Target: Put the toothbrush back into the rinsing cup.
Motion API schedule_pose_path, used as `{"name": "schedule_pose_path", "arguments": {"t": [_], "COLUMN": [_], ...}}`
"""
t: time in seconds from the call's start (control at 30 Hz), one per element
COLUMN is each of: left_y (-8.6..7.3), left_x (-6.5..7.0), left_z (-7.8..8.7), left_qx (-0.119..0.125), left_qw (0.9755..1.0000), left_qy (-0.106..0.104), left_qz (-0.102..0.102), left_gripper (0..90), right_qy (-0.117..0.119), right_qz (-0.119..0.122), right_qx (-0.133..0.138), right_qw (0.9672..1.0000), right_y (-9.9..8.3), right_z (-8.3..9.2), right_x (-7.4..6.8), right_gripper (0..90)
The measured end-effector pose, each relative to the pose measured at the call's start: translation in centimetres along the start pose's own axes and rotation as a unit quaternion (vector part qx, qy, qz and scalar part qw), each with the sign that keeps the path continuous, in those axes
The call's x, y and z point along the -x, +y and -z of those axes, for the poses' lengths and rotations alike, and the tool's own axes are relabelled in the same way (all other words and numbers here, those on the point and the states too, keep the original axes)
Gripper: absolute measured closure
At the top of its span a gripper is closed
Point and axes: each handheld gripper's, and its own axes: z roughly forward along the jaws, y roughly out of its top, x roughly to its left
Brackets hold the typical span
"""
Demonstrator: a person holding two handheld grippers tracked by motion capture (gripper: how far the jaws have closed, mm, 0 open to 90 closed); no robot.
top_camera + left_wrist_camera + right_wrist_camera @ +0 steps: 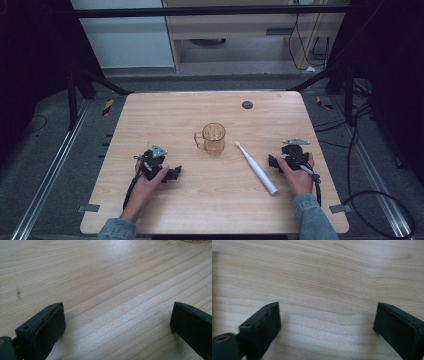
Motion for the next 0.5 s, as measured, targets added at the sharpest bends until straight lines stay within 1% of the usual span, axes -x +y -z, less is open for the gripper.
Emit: {"name": "schedule_pose_path", "arguments": {"t": [0.1, 0.13, 0.17, 0.2, 0.23, 0.27, 0.3, 0.33, 0.43, 0.47, 0.5], "left_y": [0.0, 0.0, 0.0, 0.0, 0.0, 0.0, 0.0, 0.0, 0.0, 0.0, 0.0], "left_x": [0.0, 0.0, 0.0, 0.0, 0.0, 0.0, 0.0, 0.0, 0.0, 0.0, 0.0], "left_z": [0.0, 0.0, 0.0, 0.0, 0.0, 0.0, 0.0, 0.0, 0.0, 0.0, 0.0], "left_qx": [0.000, 0.000, 0.000, 0.000, 0.000, 0.001, 0.000, 0.000, 0.000, 0.000, 0.000], "left_qw": [1.0000, 1.0000, 1.0000, 1.0000, 1.0000, 1.0000, 1.0000, 1.0000, 1.0000, 1.0000, 1.0000], "left_qy": [0.000, 0.000, 0.000, 0.000, 0.000, 0.000, 0.000, 0.000, 0.000, 0.000, 0.000], "left_qz": [0.000, 0.000, 0.000, 0.000, 0.000, 0.001, 0.000, 0.000, 0.000, 0.000, 0.000], "left_gripper": [0.0, 0.0, 0.0, 0.0, 0.0, 0.0, 0.0, 0.0, 0.0, 0.0, 0.0], "right_qy": [-0.004, 0.002, 0.007, 0.007, 0.009, 0.011, 0.020, 0.023, 0.045, 0.046, 0.046], "right_qz": [0.027, 0.028, 0.038, 0.038, 0.043, 0.056, 0.068, 0.071, 0.094, 0.102, 0.102], "right_qx": [-0.001, 0.001, 0.003, 0.003, 0.004, 0.008, -0.001, -0.009, -0.020, -0.022, -0.022], "right_qw": [0.9996, 0.9996, 0.9992, 0.9992, 0.9990, 0.9983, 0.9975, 0.9972, 0.9944, 0.9935, 0.9935], "right_y": [0.2, 0.3, 0.3, 0.3, 0.4, 0.6, 0.7, 0.8, 1.1, 1.2, 1.2], "right_z": [1.2, 1.8, 2.3, 2.3, 2.9, 3.7, 4.6, 4.9, 6.1, 6.3, 6.3], "right_x": [-0.4, -0.6, -0.7, -0.7, -1.0, -1.3, -1.8, -2.1, -3.3, -3.6, -3.6], "right_gripper": [9.9, 10.8, 12.0, 12.0, 14.6, 18.8, 20.2, 20.4, 25.0, 25.6, 25.6]}}
